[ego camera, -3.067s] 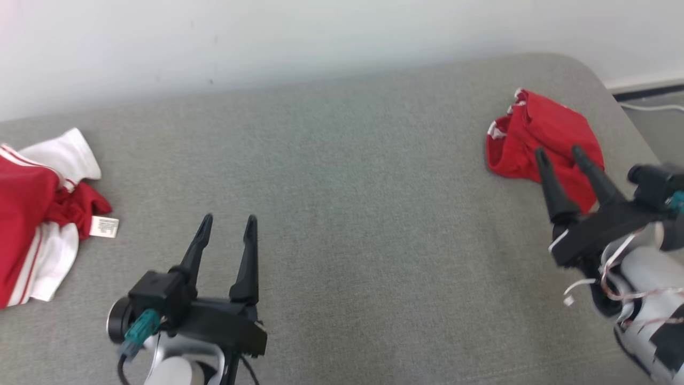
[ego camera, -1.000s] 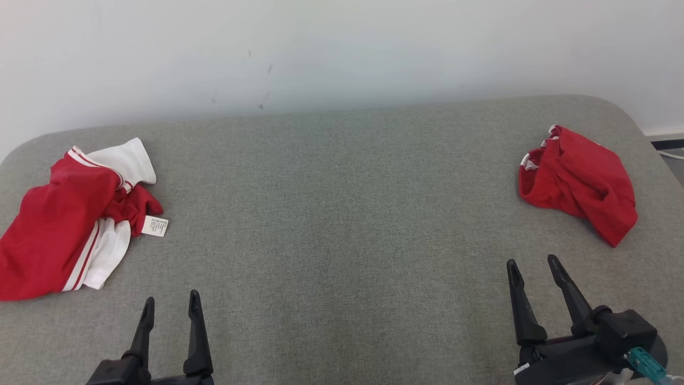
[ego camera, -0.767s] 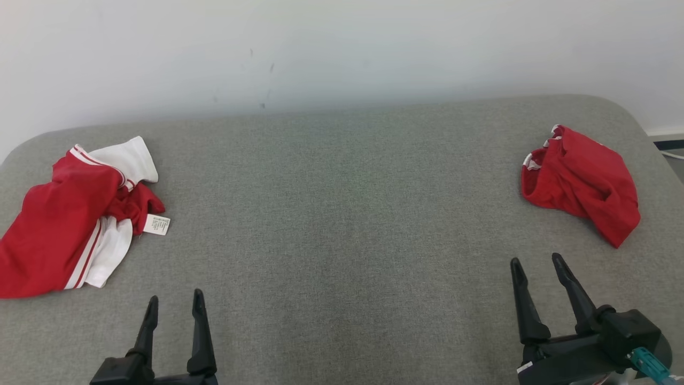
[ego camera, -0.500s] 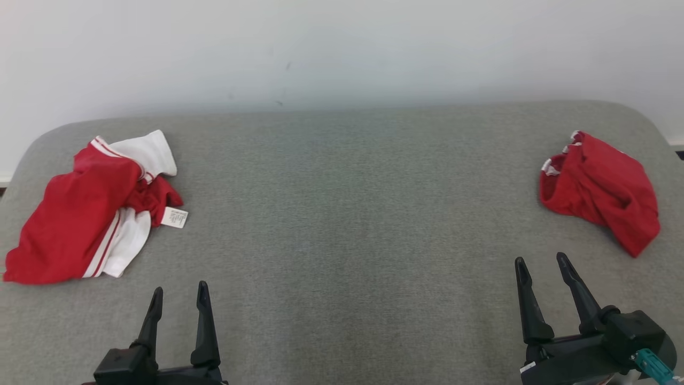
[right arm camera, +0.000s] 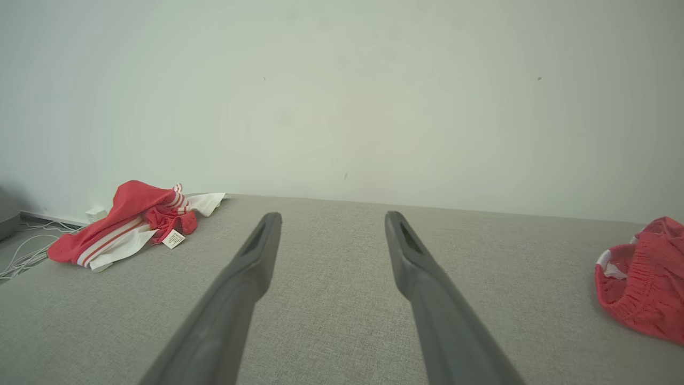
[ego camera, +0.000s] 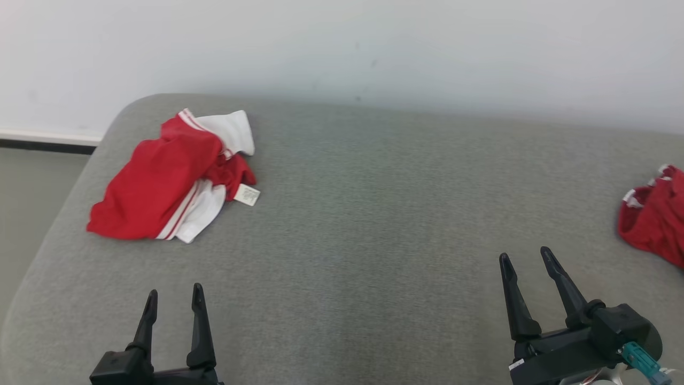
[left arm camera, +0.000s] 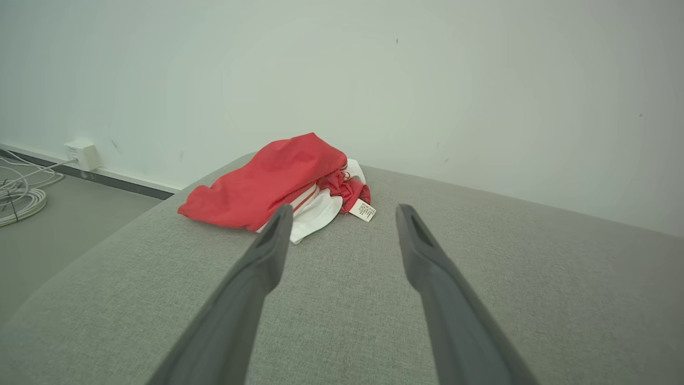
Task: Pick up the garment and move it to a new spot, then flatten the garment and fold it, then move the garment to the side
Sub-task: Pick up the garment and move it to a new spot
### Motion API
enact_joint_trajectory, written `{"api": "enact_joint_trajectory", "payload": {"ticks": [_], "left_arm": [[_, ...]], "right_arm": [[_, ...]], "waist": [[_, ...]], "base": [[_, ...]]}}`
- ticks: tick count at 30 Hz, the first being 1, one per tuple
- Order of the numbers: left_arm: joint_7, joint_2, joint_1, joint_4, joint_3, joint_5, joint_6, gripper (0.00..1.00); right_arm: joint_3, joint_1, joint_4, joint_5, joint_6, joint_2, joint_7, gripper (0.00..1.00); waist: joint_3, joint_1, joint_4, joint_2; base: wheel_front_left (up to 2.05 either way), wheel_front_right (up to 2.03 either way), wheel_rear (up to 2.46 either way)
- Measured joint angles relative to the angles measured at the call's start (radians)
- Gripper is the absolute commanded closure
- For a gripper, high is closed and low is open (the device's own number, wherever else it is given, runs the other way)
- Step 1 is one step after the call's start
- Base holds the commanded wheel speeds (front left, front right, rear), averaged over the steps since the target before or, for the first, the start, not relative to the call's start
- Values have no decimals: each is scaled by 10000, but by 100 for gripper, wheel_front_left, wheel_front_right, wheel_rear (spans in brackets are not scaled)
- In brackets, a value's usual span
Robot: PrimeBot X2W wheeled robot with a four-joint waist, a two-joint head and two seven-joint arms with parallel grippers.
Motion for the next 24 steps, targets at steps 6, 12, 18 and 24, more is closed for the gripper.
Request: {"api": "enact_joint_trajectory", "payload": {"ticks": [6, 12, 18, 24], "left_arm": [[-4, -4, -27, 15, -242, 4, 0, 0], [21, -15, -43, 12, -178, -15, 0, 0], [21, -15, -111, -44, -207, -29, 0, 0], [58, -48, -829, -40, -445, -104, -12, 0]], "right_arm": [[-113, 36, 21, -2, 0, -15, 0, 0], [-54, -4, -90, -144, -2, -2, 0, 0], [-71, -223, -245, -209, -4, -98, 58, 0], [-190, -624, -399, -362, -4, -314, 96, 0]], "waist": [[-4, 0, 855, 0], [57, 0, 1640, 0], [415, 0, 1907, 0], [900, 0, 1886, 0]], "base": [[0, 0, 0], [0, 0, 0], [0, 0, 0], [0, 0, 0]]}}
